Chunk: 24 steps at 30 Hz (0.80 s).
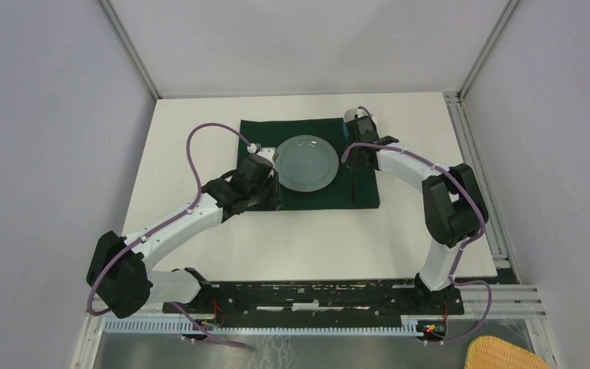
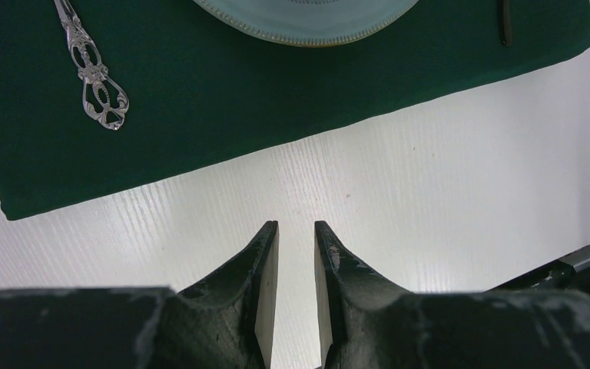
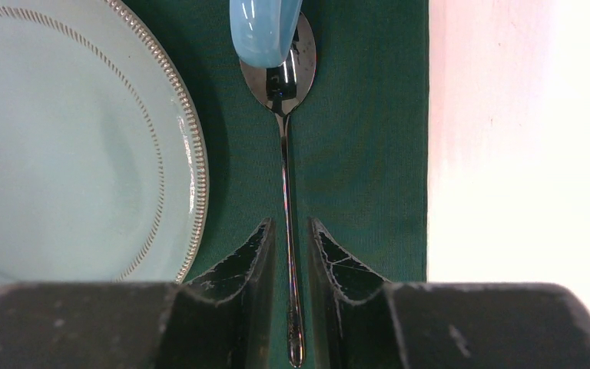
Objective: Set the dinner table for one person
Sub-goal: Place the fork on the napkin, then adjust the cup on the napkin.
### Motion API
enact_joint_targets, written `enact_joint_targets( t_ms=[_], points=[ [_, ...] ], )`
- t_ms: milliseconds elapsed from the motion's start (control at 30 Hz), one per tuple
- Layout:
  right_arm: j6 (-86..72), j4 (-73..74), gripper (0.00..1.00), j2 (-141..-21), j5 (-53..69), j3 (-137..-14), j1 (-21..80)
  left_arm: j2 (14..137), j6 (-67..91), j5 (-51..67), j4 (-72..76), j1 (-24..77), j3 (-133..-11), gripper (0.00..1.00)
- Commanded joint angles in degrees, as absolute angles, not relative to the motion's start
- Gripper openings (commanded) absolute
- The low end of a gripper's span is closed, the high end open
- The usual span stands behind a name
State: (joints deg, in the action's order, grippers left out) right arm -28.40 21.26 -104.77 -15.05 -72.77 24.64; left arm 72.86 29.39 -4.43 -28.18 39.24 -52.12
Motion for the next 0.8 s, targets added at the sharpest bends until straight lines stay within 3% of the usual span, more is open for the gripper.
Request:
enact_joint_targets(
  t_ms=[0,267,767],
  points=[
    [-28.1,20.8,0.26,-104.3,-15.8,-75.2,24.8,72.1,30.5,-5.3,-26.5,39.1,-53.3,0.30],
    [-26.3,29.3,0.29,-100.5,-21.3,-85.7,24.6,72.0,30.4,-5.3,-26.3,39.0,-53.7,0.30],
    [-24.9,42.4,0.31,-116.9,-22.1,-114.1,20.4,70.9,30.2,-5.9,-27.1,39.0,-53.8,0.30]
  ],
)
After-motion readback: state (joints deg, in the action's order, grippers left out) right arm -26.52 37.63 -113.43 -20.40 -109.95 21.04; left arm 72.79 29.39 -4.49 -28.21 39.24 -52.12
